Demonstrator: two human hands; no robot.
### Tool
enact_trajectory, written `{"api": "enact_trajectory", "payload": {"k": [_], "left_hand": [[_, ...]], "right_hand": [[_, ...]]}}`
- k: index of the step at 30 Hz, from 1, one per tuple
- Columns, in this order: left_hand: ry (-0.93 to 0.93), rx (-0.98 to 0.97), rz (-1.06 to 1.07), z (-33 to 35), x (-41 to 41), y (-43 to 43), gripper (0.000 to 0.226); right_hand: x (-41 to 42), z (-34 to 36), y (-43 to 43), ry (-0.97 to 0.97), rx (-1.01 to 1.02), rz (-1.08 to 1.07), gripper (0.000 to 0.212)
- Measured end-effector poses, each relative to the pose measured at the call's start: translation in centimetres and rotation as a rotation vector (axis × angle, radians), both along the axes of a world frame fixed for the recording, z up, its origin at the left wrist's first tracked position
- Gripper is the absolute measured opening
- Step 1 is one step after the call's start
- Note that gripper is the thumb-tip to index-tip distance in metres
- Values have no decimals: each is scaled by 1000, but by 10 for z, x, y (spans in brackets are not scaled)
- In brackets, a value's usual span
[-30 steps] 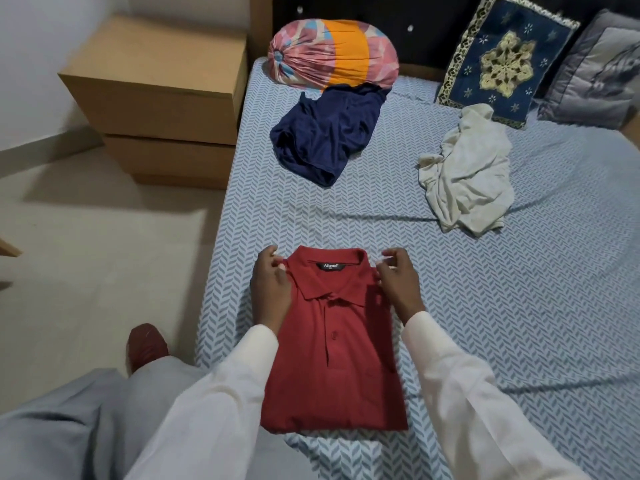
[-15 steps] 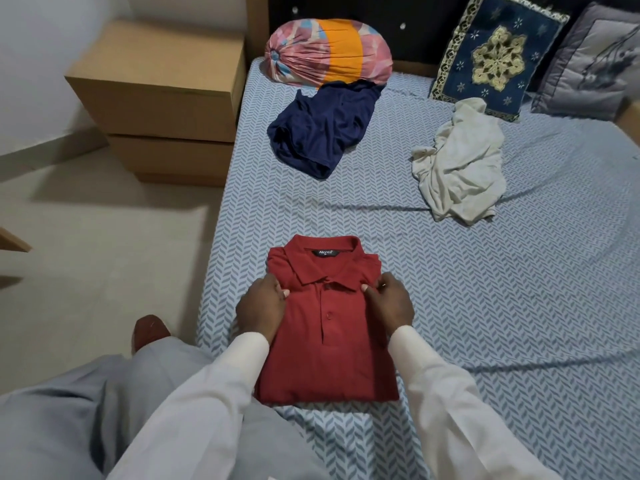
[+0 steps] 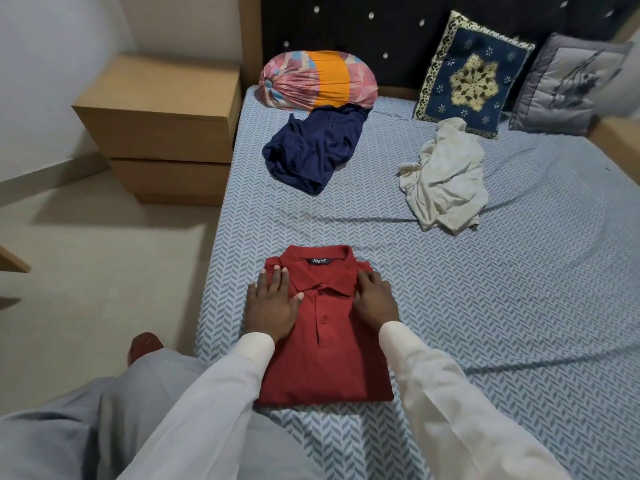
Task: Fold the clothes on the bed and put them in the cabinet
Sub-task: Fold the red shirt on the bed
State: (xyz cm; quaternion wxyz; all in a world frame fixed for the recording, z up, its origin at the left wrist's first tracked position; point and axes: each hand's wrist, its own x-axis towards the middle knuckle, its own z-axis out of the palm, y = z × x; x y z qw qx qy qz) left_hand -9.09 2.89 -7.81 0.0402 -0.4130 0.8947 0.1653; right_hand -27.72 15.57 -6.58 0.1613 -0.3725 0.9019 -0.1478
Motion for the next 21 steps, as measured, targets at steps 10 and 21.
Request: {"api": "enact_trajectory", "payload": {"k": [10,21], "left_hand": [[-114,119,69,19,-6,-35,96],[-273,106,-295,24,58,54,96]], "right_hand": [[-37,9,-7,-366,13,-55,61],[48,-11,94,284,184,198,66]]}}
